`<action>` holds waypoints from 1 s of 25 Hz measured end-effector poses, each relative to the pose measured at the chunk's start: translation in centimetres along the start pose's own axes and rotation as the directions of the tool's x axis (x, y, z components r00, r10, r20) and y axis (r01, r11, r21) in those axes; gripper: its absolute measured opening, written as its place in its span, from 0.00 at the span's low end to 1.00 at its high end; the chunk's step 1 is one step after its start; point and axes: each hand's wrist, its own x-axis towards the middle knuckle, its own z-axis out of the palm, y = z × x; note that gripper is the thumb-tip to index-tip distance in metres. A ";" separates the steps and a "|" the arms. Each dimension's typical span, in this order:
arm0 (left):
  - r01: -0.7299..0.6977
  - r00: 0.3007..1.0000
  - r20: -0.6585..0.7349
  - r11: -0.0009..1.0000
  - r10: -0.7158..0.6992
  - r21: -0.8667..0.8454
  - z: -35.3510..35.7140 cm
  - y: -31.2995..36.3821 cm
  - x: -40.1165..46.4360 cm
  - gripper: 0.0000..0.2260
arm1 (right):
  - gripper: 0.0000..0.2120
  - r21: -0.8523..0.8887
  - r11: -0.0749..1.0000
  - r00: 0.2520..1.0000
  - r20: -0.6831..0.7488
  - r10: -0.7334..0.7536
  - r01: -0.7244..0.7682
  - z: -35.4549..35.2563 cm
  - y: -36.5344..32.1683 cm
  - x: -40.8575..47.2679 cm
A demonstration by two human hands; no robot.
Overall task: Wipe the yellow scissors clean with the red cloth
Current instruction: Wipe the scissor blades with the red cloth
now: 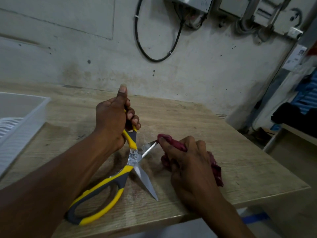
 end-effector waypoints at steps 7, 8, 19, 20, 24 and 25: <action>-0.003 1.000 -0.015 1.000 0.003 -0.014 0.0 0.0 0.0 0.21 | 0.32 0.032 0.999 1.000 -0.019 -0.006 0.007 0.2 0.1 -0.2; -0.009 1.000 -0.017 1.000 0.008 -0.014 -0.1 0.0 0.1 0.21 | 0.32 0.033 0.999 1.000 -0.020 -0.009 0.010 0.1 0.2 -0.1; -0.007 1.000 -0.026 1.000 0.006 -0.019 0.1 -0.1 0.0 0.22 | 0.33 0.043 0.999 1.000 -0.008 -0.019 0.019 -0.3 0.3 0.1; -0.003 1.000 -0.026 1.000 0.002 -0.020 0.1 0.0 0.0 0.22 | 0.32 0.045 0.998 0.999 0.000 -0.051 0.051 -0.4 0.2 -0.1; -0.006 1.000 -0.019 1.000 0.005 -0.024 0.0 0.0 0.0 0.22 | 0.26 0.040 0.997 0.998 -0.009 -0.068 0.068 -0.6 -1.1 -0.2; -0.006 1.000 -0.014 1.000 0.005 -0.024 0.1 0.1 0.0 0.22 | 0.23 0.020 0.994 0.994 -0.022 -0.111 0.111 -0.6 -1.4 -0.4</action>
